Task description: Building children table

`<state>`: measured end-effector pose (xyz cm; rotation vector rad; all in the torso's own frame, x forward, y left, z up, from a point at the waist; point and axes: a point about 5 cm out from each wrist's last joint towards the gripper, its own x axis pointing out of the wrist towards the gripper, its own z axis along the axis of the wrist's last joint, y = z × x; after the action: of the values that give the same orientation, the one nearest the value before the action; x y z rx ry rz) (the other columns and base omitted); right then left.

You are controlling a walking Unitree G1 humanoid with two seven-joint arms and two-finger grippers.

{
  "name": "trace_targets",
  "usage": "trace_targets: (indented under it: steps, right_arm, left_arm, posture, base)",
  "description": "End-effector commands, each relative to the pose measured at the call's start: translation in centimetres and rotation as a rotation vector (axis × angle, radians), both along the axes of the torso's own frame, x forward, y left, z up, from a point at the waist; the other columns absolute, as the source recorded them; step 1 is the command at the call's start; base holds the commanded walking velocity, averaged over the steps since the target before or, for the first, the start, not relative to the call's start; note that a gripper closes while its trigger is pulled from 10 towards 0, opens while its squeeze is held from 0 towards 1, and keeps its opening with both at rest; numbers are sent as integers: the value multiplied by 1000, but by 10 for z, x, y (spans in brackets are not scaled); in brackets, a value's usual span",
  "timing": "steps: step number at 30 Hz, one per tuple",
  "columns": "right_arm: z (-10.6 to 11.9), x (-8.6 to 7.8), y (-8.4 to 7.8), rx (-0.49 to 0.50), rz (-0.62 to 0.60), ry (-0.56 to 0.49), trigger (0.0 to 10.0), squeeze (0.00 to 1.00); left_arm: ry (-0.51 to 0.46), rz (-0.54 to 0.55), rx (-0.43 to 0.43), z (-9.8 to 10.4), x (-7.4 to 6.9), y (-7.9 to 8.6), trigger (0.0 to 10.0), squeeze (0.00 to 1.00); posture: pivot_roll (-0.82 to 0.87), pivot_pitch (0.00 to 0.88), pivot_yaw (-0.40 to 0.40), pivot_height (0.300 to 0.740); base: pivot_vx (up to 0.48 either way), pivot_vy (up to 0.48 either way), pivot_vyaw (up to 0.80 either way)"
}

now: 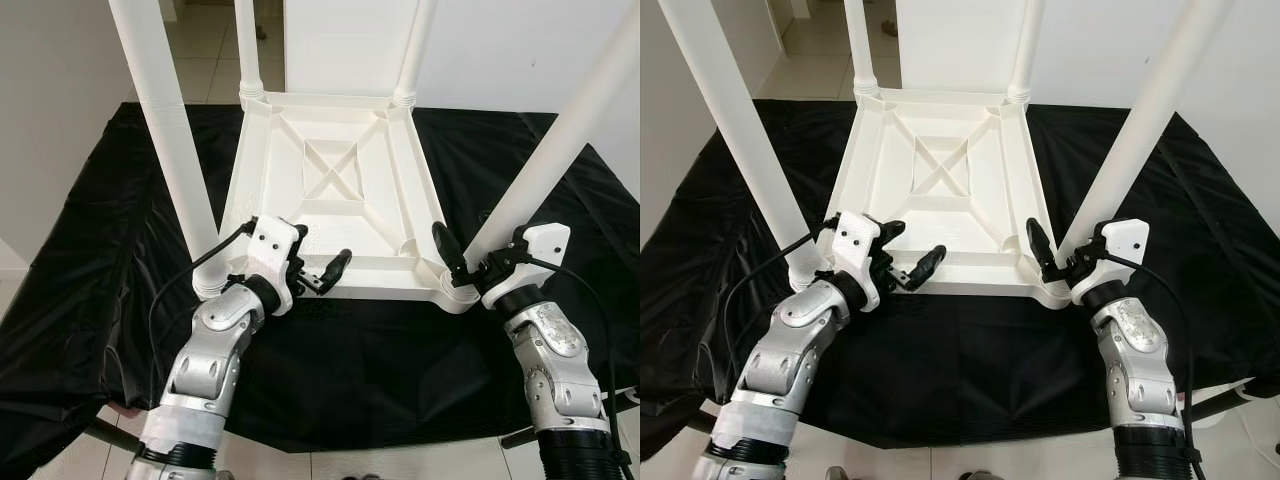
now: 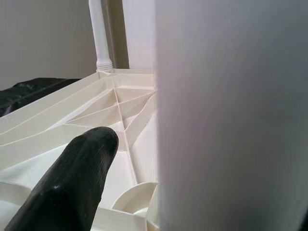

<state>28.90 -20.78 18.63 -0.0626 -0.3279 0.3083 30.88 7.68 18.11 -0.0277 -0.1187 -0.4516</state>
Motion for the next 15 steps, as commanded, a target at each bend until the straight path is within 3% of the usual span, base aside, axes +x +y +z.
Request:
trace_targets:
  steps: [1,7,13,14,15]
  right_arm:
    - [-1,-2,4,15,16,-4,10000,0]
    - [-3,-3,5,52,-2,-7,10000,0]
    - [-7,-4,13,73,12,3,10000,0]
    - [-7,-4,15,73,16,5,10000,0]
    - [-7,-4,15,73,16,5,10000,0]
  left_arm:
    - [22,68,-18,1,5,4,10000,1000]
    - [26,132,-67,8,10,2,10000,1000]
    - [-2,127,-32,10,14,2,10000,1000]
    - [-12,138,-22,10,15,2,10000,792]
    - [-12,138,-22,10,15,2,10000,792]
  posture:
    - [-3,111,-10,740]
    - [-10,111,-24,740]
    - [-28,114,-34,740]
    - [-39,118,-34,740]
    - [-39,118,-34,740]
  base:
    - [0,0,0]
    - [0,0,0]
    - [0,0,0]
    - [0,0,0]
    - [0,0,0]
